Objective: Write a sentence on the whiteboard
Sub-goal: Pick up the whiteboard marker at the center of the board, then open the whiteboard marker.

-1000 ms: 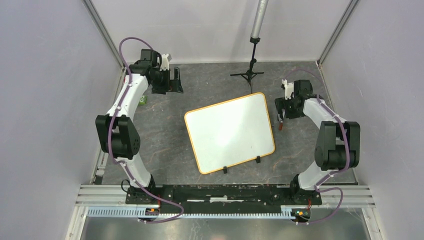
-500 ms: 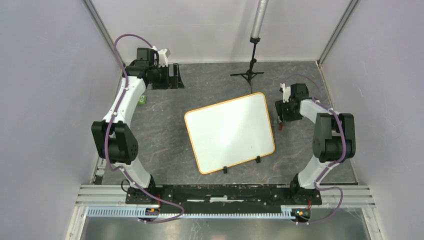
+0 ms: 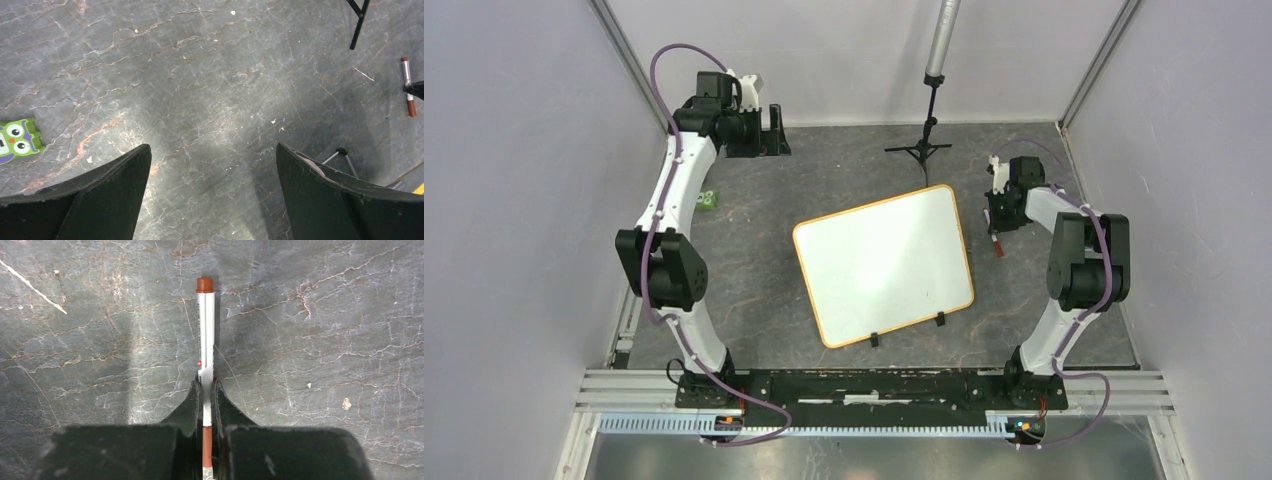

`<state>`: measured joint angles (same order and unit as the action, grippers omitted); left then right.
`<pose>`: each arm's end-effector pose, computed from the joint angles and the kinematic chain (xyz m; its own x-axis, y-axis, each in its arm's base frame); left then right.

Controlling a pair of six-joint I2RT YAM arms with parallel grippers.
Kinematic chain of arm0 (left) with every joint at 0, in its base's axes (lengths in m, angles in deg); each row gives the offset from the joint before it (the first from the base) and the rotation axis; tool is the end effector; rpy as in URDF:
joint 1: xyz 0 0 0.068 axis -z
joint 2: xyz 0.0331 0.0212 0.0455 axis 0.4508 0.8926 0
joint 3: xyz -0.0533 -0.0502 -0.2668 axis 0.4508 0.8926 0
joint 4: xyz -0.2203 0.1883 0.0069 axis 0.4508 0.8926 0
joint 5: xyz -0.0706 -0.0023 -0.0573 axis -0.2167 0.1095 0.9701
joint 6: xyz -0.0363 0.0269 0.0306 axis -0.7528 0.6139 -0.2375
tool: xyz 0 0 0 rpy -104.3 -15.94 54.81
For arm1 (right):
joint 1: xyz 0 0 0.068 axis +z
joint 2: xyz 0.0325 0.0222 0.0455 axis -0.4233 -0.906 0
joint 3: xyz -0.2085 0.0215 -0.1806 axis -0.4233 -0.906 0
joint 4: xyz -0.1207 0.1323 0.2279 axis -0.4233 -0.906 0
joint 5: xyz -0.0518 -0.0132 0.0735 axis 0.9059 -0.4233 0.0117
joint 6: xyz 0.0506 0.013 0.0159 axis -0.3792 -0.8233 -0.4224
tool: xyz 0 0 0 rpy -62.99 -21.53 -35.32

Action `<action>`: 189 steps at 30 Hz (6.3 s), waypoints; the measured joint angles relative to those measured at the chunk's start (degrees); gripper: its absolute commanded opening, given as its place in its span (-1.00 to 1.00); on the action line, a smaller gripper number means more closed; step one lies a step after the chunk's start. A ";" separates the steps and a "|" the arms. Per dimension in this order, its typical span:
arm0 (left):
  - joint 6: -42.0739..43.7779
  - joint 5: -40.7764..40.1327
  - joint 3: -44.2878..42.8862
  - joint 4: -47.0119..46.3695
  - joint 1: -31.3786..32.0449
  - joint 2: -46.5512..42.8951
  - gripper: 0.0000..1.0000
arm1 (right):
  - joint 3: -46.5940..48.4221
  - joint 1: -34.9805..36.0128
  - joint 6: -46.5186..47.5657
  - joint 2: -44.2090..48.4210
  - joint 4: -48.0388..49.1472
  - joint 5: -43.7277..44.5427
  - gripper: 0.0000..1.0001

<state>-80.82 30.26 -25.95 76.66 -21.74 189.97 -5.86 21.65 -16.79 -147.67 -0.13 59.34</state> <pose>0.4353 -0.0501 0.3638 -0.7441 -0.0049 -0.6680 0.2430 0.9294 -0.2776 0.3900 -0.0195 0.1433 -0.8854 -0.0578 -0.4612 -0.0844 0.9957 0.0372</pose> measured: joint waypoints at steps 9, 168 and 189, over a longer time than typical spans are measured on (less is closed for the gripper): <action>-0.13 -3.41 -0.44 3.37 -0.11 1.57 1.00 | 0.98 -0.35 0.15 -0.74 -0.57 -0.92 -1.00; 60.83 -7.08 15.17 7.80 38.47 -24.46 -0.95 | 8.07 34.07 -26.49 26.05 11.30 -44.48 -0.54; 60.24 -8.96 13.33 9.64 40.35 -22.14 -0.93 | 8.07 35.15 -25.77 25.51 9.70 -43.15 -0.56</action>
<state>-20.58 21.30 -12.62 86.30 18.61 167.83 2.21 56.79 -42.56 -122.16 9.58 16.19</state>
